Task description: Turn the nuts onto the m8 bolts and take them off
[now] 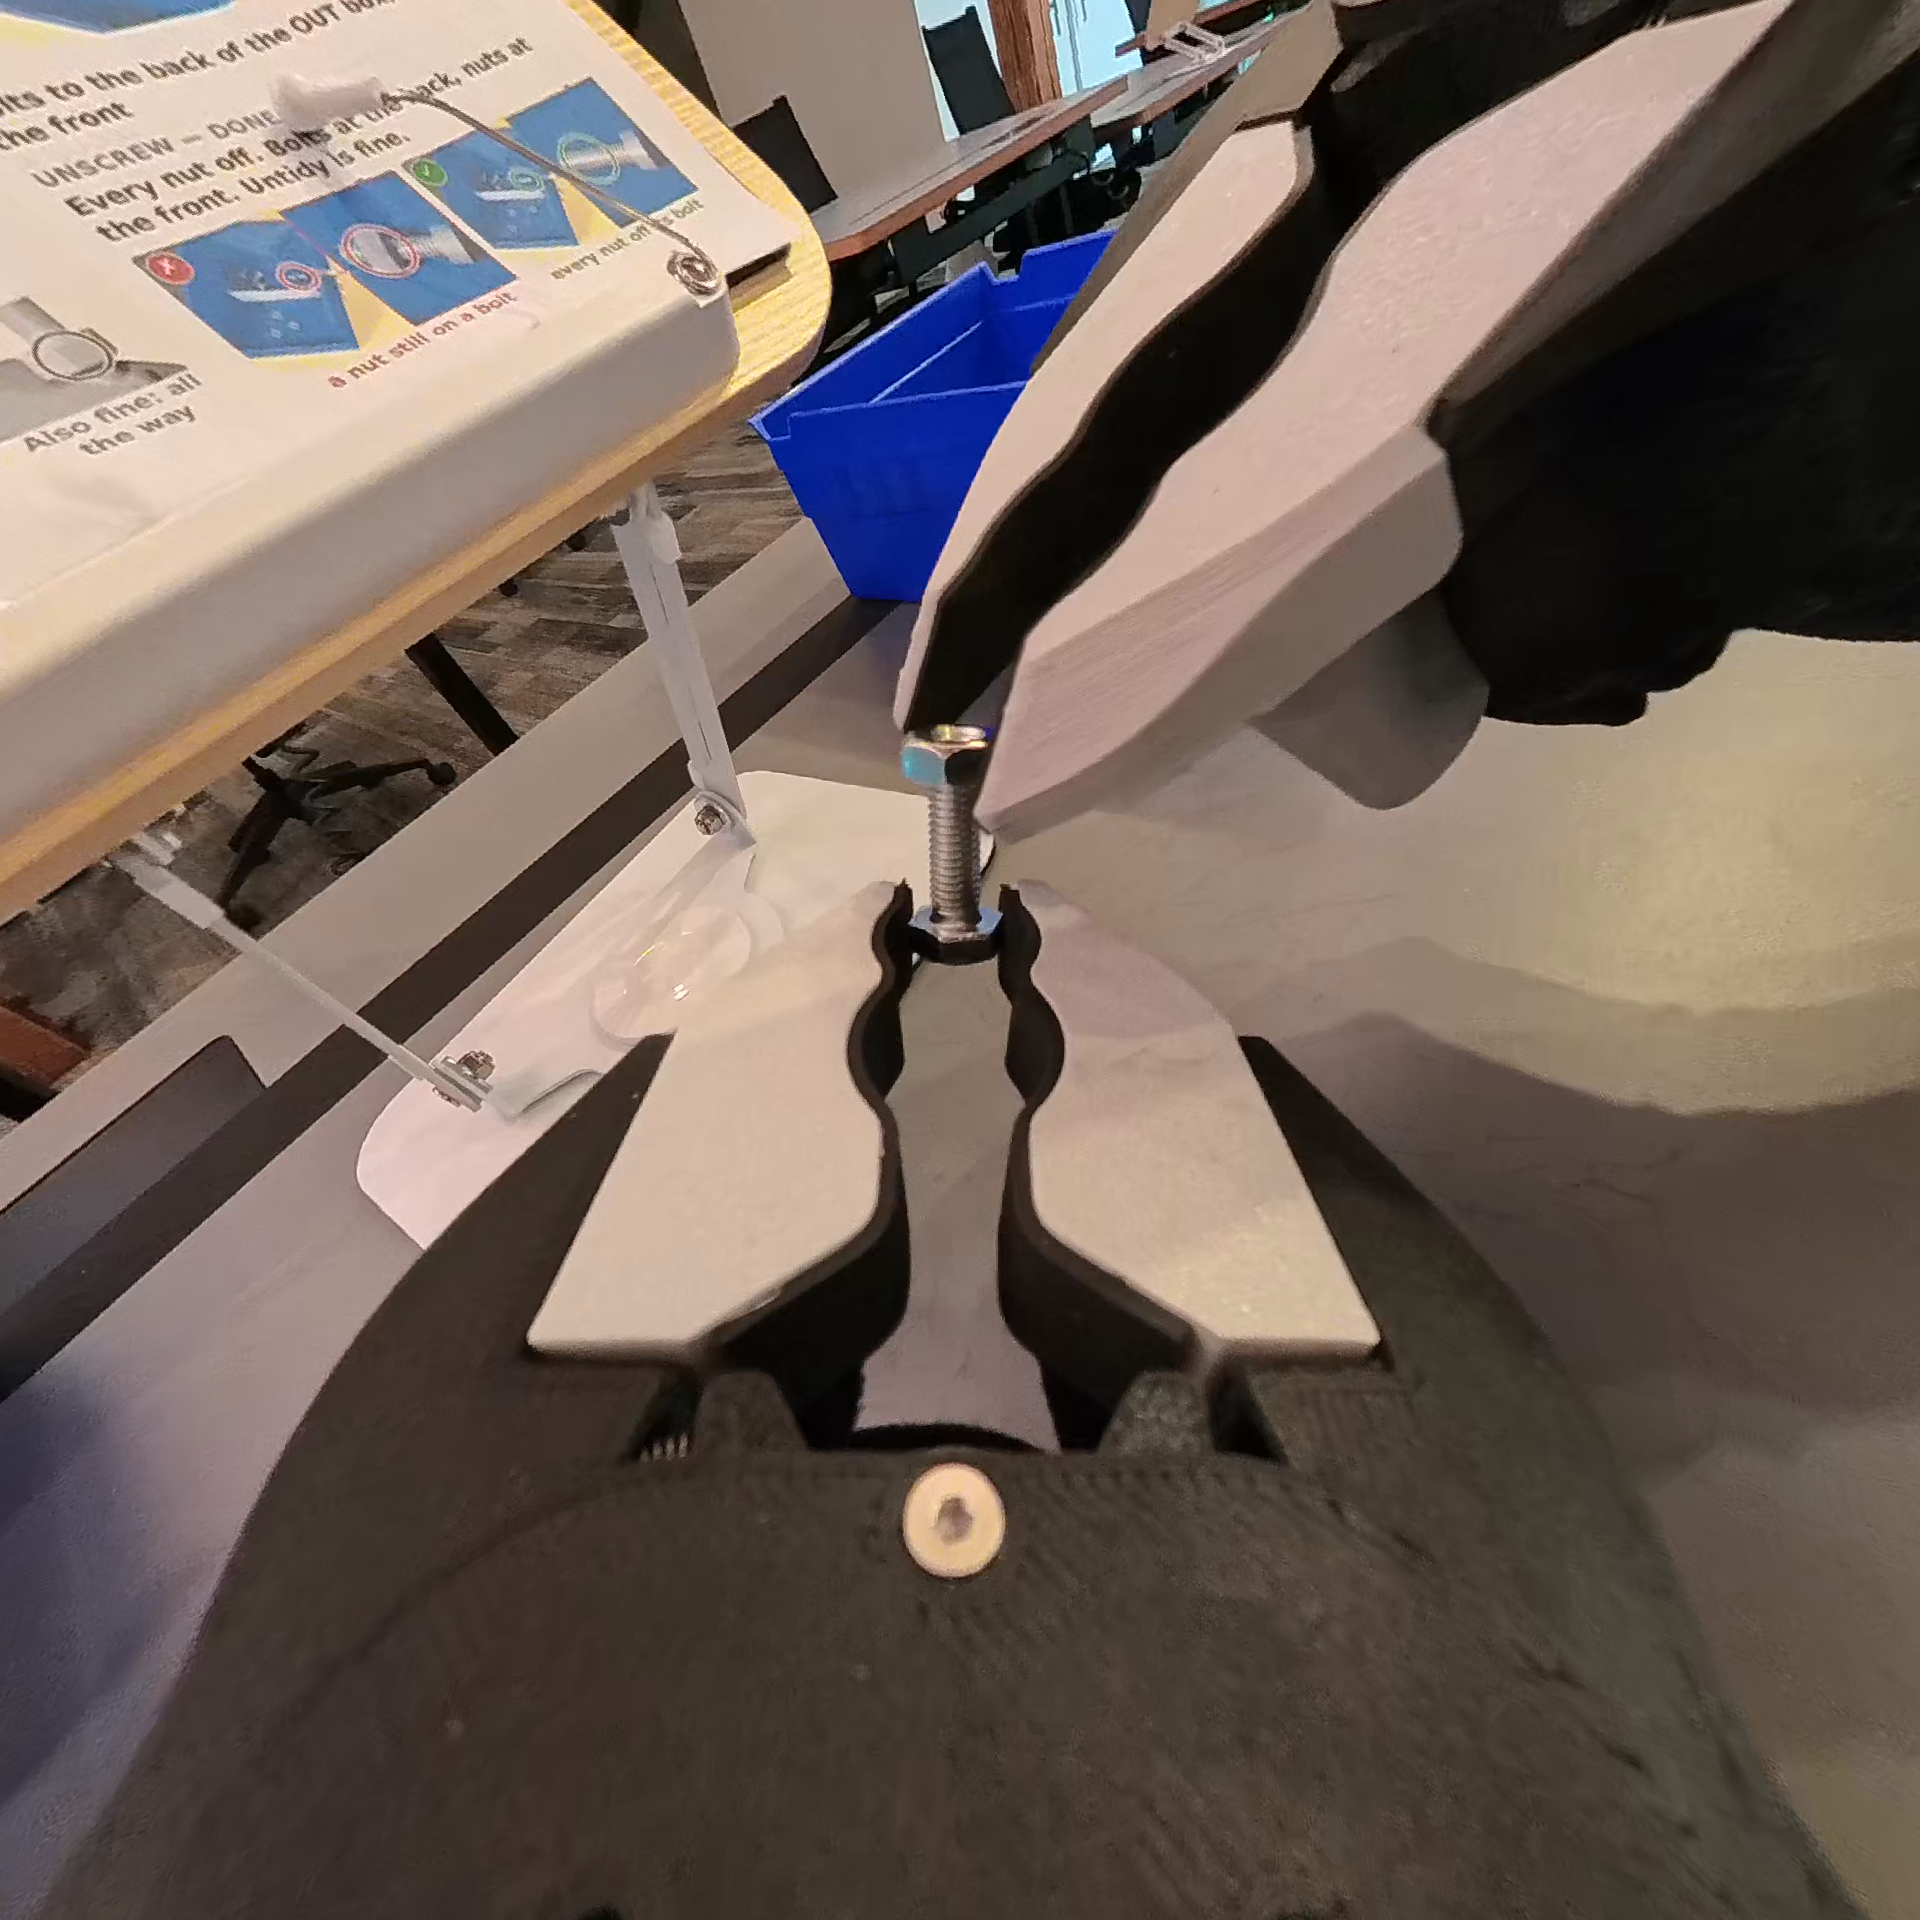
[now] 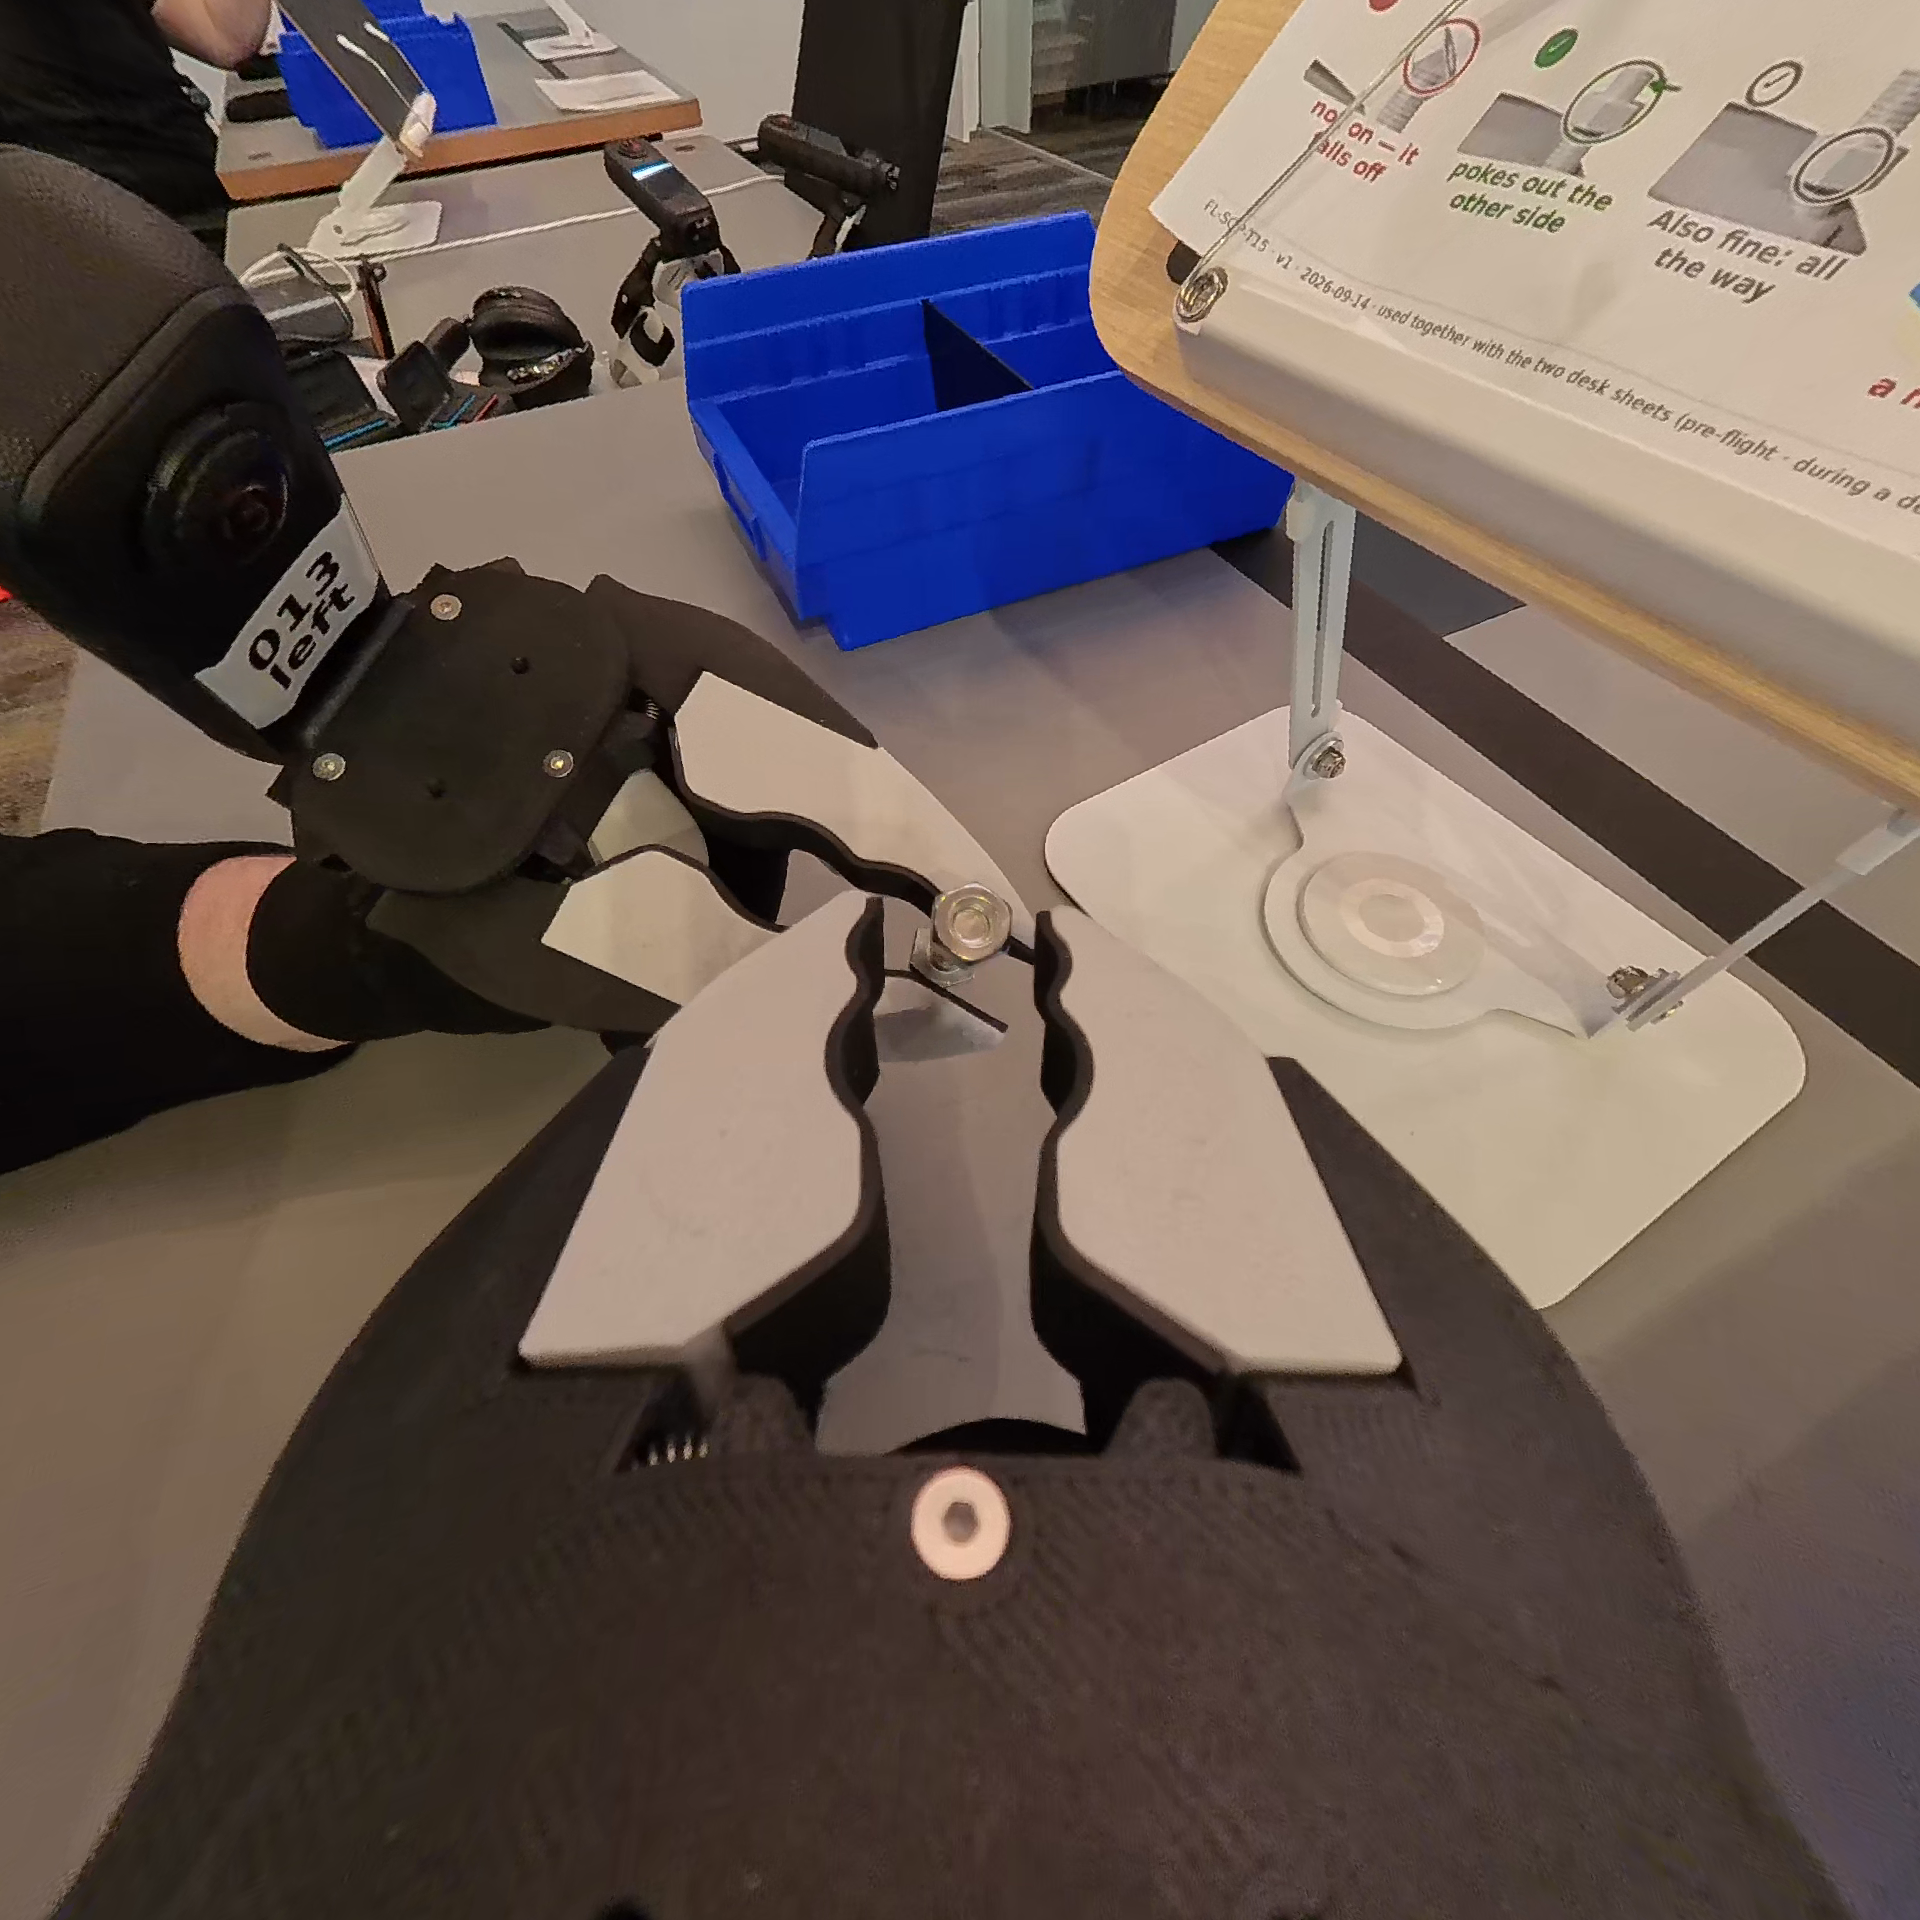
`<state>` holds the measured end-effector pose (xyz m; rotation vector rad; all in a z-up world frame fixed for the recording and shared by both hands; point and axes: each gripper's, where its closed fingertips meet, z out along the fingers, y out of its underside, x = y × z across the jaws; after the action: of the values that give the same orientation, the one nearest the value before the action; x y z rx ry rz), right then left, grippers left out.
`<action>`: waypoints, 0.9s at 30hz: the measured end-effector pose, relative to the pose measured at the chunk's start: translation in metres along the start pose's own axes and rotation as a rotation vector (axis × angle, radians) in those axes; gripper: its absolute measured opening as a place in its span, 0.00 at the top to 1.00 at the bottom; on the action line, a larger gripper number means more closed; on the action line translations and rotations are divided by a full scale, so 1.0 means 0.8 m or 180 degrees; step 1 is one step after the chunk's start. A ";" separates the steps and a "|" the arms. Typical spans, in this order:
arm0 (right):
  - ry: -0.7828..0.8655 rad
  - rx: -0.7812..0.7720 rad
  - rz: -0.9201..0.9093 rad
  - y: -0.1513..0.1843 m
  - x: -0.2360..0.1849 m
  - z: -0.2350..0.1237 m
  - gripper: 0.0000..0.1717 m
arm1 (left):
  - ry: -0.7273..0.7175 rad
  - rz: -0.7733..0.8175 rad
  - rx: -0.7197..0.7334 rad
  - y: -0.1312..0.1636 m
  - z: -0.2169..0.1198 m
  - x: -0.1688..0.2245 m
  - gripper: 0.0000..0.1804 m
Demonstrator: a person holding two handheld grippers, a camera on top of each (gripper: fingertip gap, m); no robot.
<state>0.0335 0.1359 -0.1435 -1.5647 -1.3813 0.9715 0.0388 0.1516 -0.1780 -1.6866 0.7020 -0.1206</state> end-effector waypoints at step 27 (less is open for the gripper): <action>-0.1188 0.0592 -0.0244 -0.028 -0.045 -0.021 0.75 | 0.1148 -0.0875 0.0856 -0.045 -0.025 0.031 0.91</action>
<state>0.0371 0.1001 -0.1153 -1.2242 -1.5383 1.3522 0.0639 0.1240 -0.1468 -1.5060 0.6793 -0.6973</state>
